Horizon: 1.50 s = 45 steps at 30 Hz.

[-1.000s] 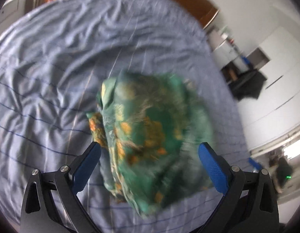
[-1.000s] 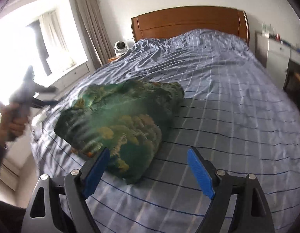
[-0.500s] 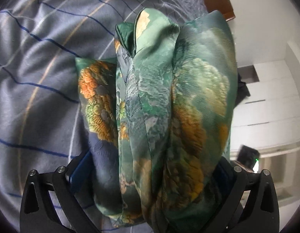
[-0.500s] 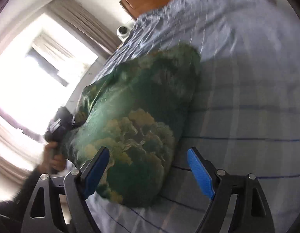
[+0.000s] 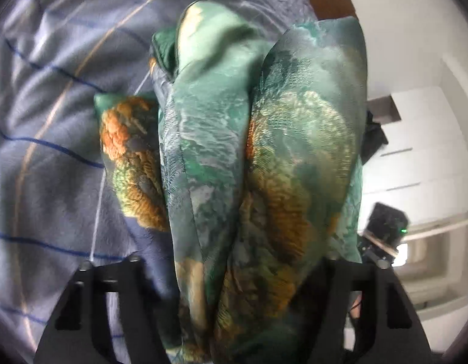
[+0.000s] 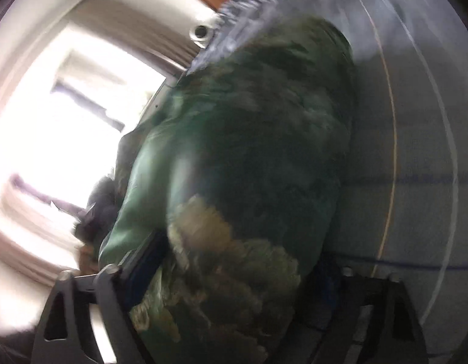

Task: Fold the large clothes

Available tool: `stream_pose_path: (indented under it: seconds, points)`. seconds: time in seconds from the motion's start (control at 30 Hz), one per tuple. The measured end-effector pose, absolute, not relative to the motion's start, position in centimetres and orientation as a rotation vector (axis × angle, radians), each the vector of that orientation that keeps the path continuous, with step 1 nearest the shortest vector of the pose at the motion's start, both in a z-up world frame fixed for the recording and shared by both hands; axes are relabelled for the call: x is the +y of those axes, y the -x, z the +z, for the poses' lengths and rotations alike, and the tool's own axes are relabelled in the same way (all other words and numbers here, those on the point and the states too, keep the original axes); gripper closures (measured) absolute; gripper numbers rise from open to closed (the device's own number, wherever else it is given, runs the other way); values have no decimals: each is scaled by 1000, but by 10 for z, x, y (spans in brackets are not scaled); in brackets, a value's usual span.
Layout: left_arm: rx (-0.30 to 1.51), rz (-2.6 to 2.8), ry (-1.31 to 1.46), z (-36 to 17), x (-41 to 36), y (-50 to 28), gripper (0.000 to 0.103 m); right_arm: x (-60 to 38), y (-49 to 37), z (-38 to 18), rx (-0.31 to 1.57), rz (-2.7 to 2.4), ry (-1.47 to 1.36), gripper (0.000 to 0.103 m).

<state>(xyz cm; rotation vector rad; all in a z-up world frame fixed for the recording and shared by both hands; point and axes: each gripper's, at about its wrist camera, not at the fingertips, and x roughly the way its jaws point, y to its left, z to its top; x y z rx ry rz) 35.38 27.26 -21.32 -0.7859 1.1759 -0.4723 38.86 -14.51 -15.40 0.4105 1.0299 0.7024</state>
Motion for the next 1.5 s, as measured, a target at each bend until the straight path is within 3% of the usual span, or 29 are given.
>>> stream_pose_path:
  seconds: [0.2,0.37,0.67,0.73,0.83,0.87,0.97,1.1,1.27,1.5]
  points:
    - [1085,-495,771,-180,263,-355,42,-135,-367,-103,869,746,-247,26]
    - [1024,-494,716,-150,241,-406,42,-154,-406,-79,818,753,-262,26]
    - [1039,-484,652,-161,195,-490,42,-203,-507,-95,830,716,-363,26]
    - [1077,-469,662,-183,188,-499,38,-212,-522,-112,859,694,-383,26]
    - [1075,-439,728,-213,187,-500,16,-228,-536,-149,956,648,-429,25]
    - [1052,-447,745,-214,189,-497,9,-233,-538,-159,968,646,-461,22]
    - [1023,-453,706,-205,194,-484,7,-247,-534,-168,930,649,-582,10]
    - [941,-355,499,-166,193,-444,8,-253,-512,-149,889,590,-521,10]
    - [708,-72,72,-99,156,-354,2,-242,-449,-98,770,440,-147,10]
    - [548,171,-40,-63,110,-265,0,-226,-341,-37,590,235,183,10]
